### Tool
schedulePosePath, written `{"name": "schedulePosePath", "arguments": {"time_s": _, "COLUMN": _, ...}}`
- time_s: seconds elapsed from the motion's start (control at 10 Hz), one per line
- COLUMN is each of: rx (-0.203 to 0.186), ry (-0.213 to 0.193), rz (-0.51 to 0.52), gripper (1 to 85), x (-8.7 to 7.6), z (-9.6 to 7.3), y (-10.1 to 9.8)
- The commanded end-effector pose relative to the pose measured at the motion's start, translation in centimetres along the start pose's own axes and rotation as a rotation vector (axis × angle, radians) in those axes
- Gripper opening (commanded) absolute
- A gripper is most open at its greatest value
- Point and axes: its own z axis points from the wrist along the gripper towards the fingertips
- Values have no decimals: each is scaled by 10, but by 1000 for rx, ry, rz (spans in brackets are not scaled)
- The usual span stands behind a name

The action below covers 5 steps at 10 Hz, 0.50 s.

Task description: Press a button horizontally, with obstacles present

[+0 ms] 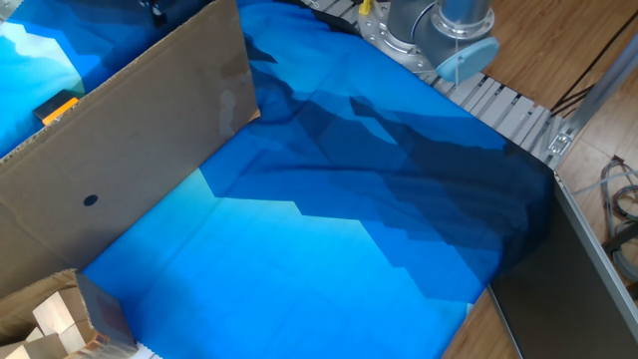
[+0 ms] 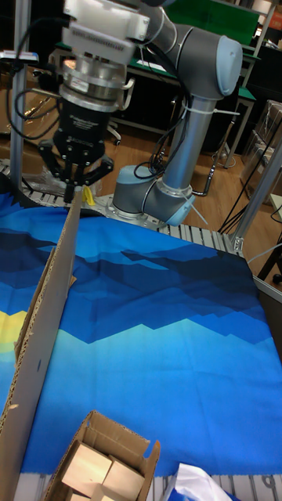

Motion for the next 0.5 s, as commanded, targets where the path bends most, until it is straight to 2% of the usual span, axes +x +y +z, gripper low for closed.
{"name": "schedulePosePath", "arguments": {"time_s": 0.0, "rx": -5, "ry": 4, "rz": -86, "gripper": 10, "x": -10, "z": 12, "y": -34}}
{"name": "schedulePosePath", "arguments": {"time_s": 0.2, "rx": 13, "ry": -8, "rz": -135, "gripper": 10, "x": -25, "z": 21, "y": -57}}
{"name": "schedulePosePath", "arguments": {"time_s": 0.4, "rx": 10, "ry": -41, "rz": -157, "gripper": 10, "x": -40, "z": 44, "y": -69}}
